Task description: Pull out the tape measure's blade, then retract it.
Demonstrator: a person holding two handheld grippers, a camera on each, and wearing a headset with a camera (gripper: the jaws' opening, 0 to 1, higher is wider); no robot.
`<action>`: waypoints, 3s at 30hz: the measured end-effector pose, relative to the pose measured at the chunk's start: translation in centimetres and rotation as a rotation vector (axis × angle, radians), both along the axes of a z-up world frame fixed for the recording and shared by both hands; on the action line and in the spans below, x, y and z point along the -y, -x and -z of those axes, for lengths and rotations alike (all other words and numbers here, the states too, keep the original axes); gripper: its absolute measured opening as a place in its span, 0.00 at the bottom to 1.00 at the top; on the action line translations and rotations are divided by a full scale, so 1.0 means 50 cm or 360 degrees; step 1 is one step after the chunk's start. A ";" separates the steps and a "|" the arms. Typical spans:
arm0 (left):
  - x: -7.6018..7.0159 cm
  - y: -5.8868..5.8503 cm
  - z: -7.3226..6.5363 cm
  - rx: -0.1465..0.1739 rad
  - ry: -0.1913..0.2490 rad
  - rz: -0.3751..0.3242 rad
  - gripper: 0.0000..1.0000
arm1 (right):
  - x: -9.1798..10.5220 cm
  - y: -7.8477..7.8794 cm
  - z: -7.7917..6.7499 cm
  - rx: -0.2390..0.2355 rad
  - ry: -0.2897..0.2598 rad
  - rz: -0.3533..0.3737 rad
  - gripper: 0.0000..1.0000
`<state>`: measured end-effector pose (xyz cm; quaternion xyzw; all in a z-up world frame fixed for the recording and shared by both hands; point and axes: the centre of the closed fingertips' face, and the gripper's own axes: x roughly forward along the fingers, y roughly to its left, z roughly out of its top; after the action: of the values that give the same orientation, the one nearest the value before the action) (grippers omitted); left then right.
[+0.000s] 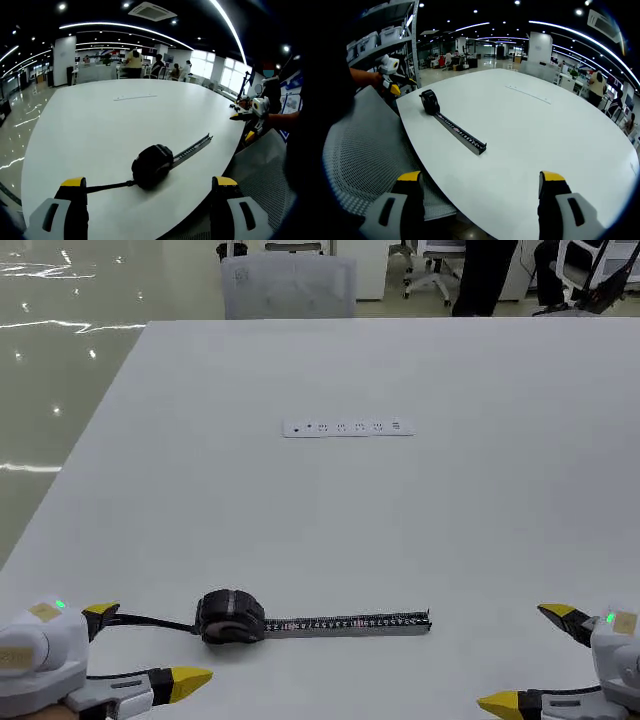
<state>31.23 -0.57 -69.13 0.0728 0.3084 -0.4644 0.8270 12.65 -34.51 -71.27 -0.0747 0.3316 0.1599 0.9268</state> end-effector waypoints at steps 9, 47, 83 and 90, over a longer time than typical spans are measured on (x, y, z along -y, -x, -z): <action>0.069 0.001 -0.010 0.0032 -0.0121 -0.0034 1.00 | -0.009 -0.017 0.009 -0.0076 0.0077 -0.0123 0.93; 0.136 -0.055 0.038 0.0178 -0.0081 -0.0555 1.00 | -0.077 -0.172 0.093 -0.0414 0.0382 -0.0954 0.62; 0.150 -0.061 0.069 0.0199 -0.0116 -0.0493 1.00 | -0.079 -0.184 0.172 -0.0640 0.0459 -0.1096 0.15; 0.149 -0.062 0.073 0.0181 -0.0109 -0.0506 1.00 | -0.078 -0.180 0.172 -0.0656 0.0461 -0.1100 0.15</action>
<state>34.34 -8.01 -72.76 0.0774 0.2843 -0.3120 0.9032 21.63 -30.58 -79.87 -0.2772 0.4845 0.4244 0.7129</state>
